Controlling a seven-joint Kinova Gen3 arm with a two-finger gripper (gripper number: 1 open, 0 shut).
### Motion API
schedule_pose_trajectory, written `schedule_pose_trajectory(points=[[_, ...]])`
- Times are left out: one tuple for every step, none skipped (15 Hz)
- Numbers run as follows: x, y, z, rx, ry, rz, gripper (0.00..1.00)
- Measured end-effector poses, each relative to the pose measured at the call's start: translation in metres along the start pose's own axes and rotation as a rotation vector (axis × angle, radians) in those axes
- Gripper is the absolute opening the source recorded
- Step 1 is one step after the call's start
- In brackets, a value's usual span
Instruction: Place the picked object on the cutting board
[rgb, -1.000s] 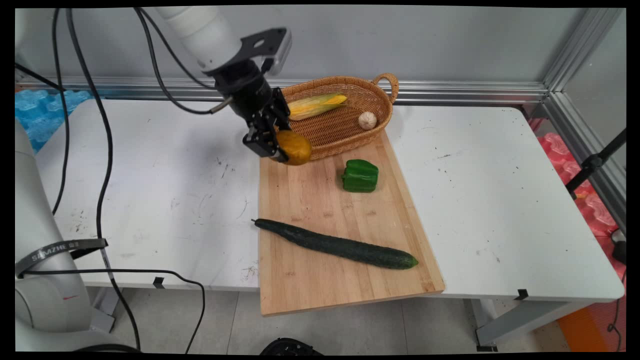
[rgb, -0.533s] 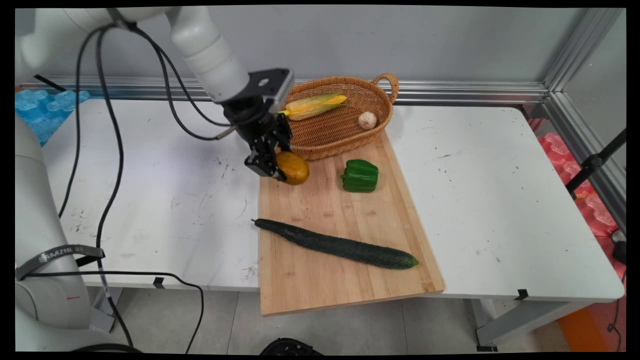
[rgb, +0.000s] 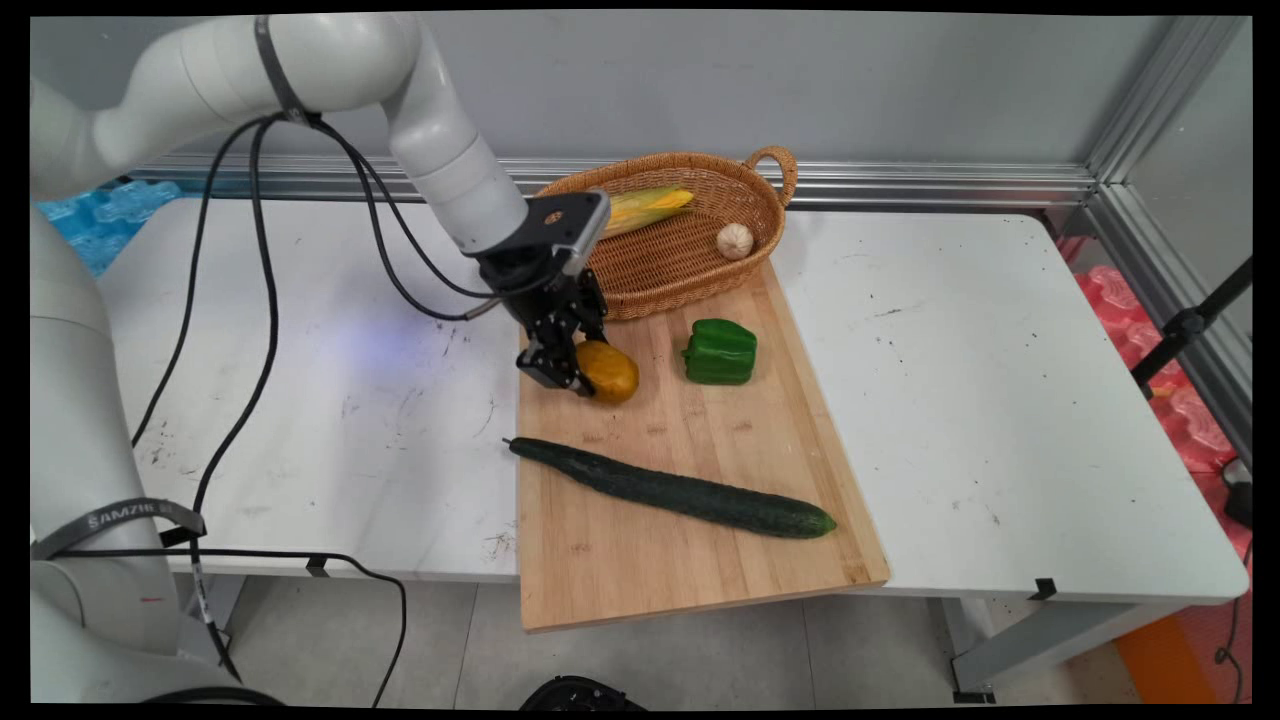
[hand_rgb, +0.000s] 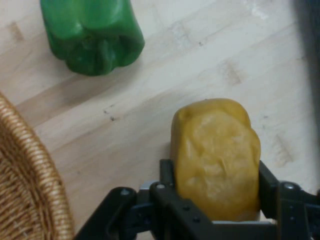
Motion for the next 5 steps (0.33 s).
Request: schedule_pose_trajectory(points=[[-0.0009,-0.0002,0.0032,-0.003,0.005,0.000,0.00],[-0.0020,0.0000,0.0057,-0.005,0.011,-0.001,1.00],[-0.0028,0.0003,0.0072,-0.007,0.016,-0.001,1.00],[-0.0028,0.0002,0.0078,-0.007,0.022,-0.003,1.00],[-0.0025,0.0000,0.0074,-0.005,0.027,-0.008,1.00]])
